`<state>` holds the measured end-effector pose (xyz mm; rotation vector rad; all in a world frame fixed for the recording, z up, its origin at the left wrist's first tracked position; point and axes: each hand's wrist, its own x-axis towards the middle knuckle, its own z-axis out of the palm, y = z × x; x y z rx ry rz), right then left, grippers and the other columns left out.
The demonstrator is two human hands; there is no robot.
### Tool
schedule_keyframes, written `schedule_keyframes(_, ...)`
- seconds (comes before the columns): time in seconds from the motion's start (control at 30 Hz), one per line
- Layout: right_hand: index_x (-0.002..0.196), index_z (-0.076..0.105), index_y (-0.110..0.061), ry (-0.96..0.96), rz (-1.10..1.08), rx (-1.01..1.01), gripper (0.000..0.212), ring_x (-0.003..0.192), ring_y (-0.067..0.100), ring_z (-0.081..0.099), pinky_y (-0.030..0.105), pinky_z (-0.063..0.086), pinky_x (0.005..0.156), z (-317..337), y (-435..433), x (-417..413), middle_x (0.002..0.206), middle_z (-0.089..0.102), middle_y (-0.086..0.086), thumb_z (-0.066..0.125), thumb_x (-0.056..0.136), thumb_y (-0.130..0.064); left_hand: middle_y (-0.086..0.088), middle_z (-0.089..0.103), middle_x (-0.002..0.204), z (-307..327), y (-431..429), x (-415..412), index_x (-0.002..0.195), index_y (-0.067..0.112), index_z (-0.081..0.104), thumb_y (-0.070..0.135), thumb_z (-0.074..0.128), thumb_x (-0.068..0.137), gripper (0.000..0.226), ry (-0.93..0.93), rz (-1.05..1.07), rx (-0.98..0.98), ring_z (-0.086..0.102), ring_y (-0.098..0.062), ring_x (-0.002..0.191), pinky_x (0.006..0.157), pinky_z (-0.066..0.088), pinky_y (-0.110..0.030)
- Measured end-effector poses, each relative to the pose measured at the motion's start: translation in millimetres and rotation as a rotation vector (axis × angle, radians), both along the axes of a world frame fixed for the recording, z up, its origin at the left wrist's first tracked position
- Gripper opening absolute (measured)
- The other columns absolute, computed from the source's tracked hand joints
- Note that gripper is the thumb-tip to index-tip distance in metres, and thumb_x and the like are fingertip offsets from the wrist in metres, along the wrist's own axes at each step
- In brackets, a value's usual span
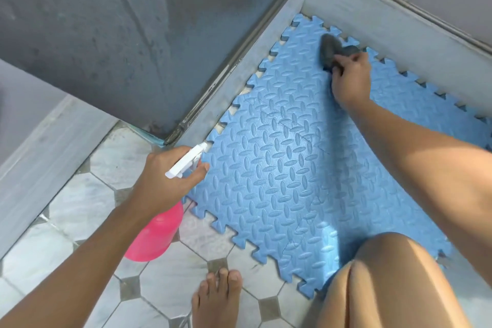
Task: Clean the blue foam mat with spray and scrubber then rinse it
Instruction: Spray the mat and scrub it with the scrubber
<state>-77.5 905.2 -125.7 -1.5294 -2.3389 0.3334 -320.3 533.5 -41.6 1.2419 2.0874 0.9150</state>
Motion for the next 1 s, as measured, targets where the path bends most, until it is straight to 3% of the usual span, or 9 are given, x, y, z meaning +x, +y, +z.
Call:
schedule_keyframes(0.1, 0.122, 0.069, -0.018, 0.043, -0.091, -0.051, 0.037, 0.107, 0.036, 0.052, 0.037, 0.045, 0.094, 1.6, -24.7, -21.2, 0.121, 0.049, 0.015, 0.05, 0.09, -0.02, -0.001, 0.061, 0.065, -0.3, 6.1, 1.8, 0.077, 0.015, 0.068, 0.037, 0.076, 0.08, 0.024, -0.03, -0.013, -0.046, 0.05, -0.009, 0.054, 0.059, 0.047, -0.033)
schedule_keyframes(0.23, 0.121, 0.066, -0.028, 0.033, 0.646, -0.088, 0.032, 0.098, 0.025, 0.05, 0.038, 0.049, 0.076, 7.9, -136.6, -42.9, 0.112, 0.053, 0.003, 0.052, 0.092, -0.025, -0.002, 0.06, 0.063, 6.8, 23.6, 9.6, 0.076, 0.015, 0.066, 0.055, 0.073, 0.073, 0.04, -0.041, -0.011, -0.052, 0.057, -0.021, 0.061, 0.063, 0.049, -0.035)
schedule_keyframes(0.3, 0.125, 0.065, -0.026, -0.031, 1.031, -0.123, 0.033, 0.098, 0.024, 0.049, 0.035, 0.049, 0.067, 6.2, -189.3, -31.9, 0.115, 0.054, 0.004, 0.055, 0.094, -0.025, 0.002, 0.057, 0.062, 10.6, 36.6, 14.8, 0.073, 0.017, 0.063, 0.058, 0.073, 0.071, 0.042, 0.026, -0.037, -0.056, 0.055, -0.014, 0.06, 0.063, 0.045, -0.03)
schedule_keyframes(0.4, 0.128, 0.064, -0.024, -0.083, 1.3, -0.154, 0.034, 0.1, 0.023, 0.047, 0.037, 0.052, 0.067, 3.0, -203.4, -1.4, 0.122, 0.053, 0.007, 0.058, 0.095, -0.02, 0.004, 0.055, 0.059, 7.6, 51.8, 21.3, 0.066, 0.019, 0.058, 0.06, 0.075, 0.072, 0.045, 0.049, -0.066, -0.091, 0.051, -0.01, 0.058, 0.06, 0.044, -0.029)
schedule_keyframes(0.5, 0.129, 0.064, -0.026, -0.071, 1.041, -0.123, 0.034, 0.104, 0.025, 0.05, 0.035, 0.052, 0.074, 1.8, -142.3, 30.5, 0.124, 0.05, 0.006, 0.059, 0.096, -0.019, 0.0, 0.058, 0.06, 7.7, 63.4, 29.1, 0.067, 0.015, 0.061, 0.057, 0.08, 0.075, 0.047, 0.086, -0.053, -0.147, 0.053, -0.011, 0.056, 0.059, 0.047, -0.028)
schedule_keyframes(0.6, 0.125, 0.068, -0.019, -0.03, 0.455, -0.09, 0.034, 0.106, 0.035, 0.054, 0.04, 0.048, 0.089, 3.2, -61.6, 79.3, 0.119, 0.052, 0.014, 0.063, 0.092, -0.011, -0.004, 0.062, 0.065, 19.1, 91.4, 41.6, 0.073, 0.011, 0.068, 0.046, 0.084, 0.079, 0.038, 0.02, -0.057, -0.11, 0.059, -0.019, 0.06, 0.063, 0.056, -0.031)
schedule_keyframes(0.73, 0.134, 0.063, -0.015, -0.046, -0.123, -0.17, 0.038, 0.114, 0.039, 0.05, 0.04, 0.044, 0.1, 11.2, 2.5, 147.9, 0.126, 0.046, 0.019, 0.057, 0.096, -0.017, -0.008, 0.048, 0.055, 13.1, 135.5, 51.4, 0.063, 0.006, 0.052, 0.059, 0.075, 0.07, 0.059, -0.01, -0.159, -0.145, 0.041, -0.01, 0.052, 0.057, 0.041, -0.033)
schedule_keyframes(0.87, 0.136, 0.06, -0.015, -0.098, -0.156, -0.217, 0.04, 0.117, 0.038, 0.05, 0.04, 0.041, 0.101, 15.6, 17.6, 160.7, 0.133, 0.043, 0.018, 0.058, 0.097, -0.022, -0.005, 0.035, 0.053, -3.5, 152.9, 56.1, 0.056, 0.012, 0.035, 0.06, 0.077, 0.066, 0.065, -0.051, -0.169, -0.226, 0.035, -0.016, 0.053, 0.054, 0.034, -0.036)
schedule_keyframes(1.0, 0.137, 0.058, -0.014, -0.07, -0.171, -0.211, 0.041, 0.116, 0.035, 0.05, 0.041, 0.045, 0.102, 11.4, 19.6, 151.6, 0.133, 0.041, 0.016, 0.057, 0.097, -0.024, -0.017, 0.055, 0.063, 0.5, 159.8, 54.9, 0.064, 0.002, 0.049, 0.059, 0.079, 0.07, 0.065, -0.009, -0.131, -0.188, 0.042, -0.018, 0.06, 0.061, 0.041, -0.04)
